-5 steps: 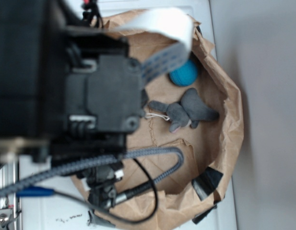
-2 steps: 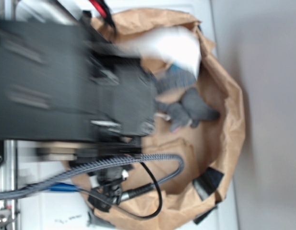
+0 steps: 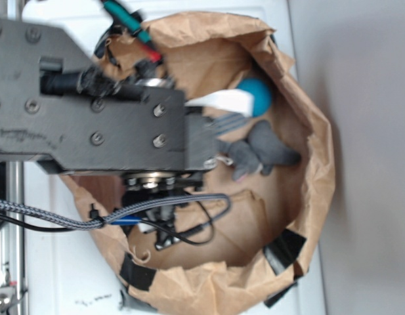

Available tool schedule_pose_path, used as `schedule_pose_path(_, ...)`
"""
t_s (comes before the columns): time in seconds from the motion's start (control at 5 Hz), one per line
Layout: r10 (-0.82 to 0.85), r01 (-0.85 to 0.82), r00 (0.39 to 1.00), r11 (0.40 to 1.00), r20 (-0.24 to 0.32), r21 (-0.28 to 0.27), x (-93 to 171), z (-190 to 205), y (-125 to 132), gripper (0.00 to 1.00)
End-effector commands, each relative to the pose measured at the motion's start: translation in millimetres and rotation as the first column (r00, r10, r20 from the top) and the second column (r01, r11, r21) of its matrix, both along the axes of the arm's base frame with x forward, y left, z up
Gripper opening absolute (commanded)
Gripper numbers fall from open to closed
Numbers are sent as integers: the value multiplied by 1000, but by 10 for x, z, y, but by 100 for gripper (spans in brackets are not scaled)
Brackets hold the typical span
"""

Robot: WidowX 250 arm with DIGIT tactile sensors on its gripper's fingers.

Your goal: Grab the blue sponge.

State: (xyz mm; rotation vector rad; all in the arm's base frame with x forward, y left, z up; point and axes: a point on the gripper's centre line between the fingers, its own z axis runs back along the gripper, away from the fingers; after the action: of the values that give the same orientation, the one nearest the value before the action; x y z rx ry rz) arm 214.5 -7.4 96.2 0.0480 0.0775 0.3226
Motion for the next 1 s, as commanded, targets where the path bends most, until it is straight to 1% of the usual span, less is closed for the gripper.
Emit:
schedule_pose_path(0.0,191,-192,981,981,37,15,66,-239,249,100)
schedule_pose_path(0.2,281,-279,959,959,-41,41,123,-423,196,100)
schedule_pose_path(0.4,389,-388,918,921,-75,23,241,-273,148,100)
schedule_pose_path(0.6,407,-405,912,913,-56,38,313,-293,102,100)
schedule_pose_path(0.8,391,-383,918,917,-57,113,333,-605,1,100)
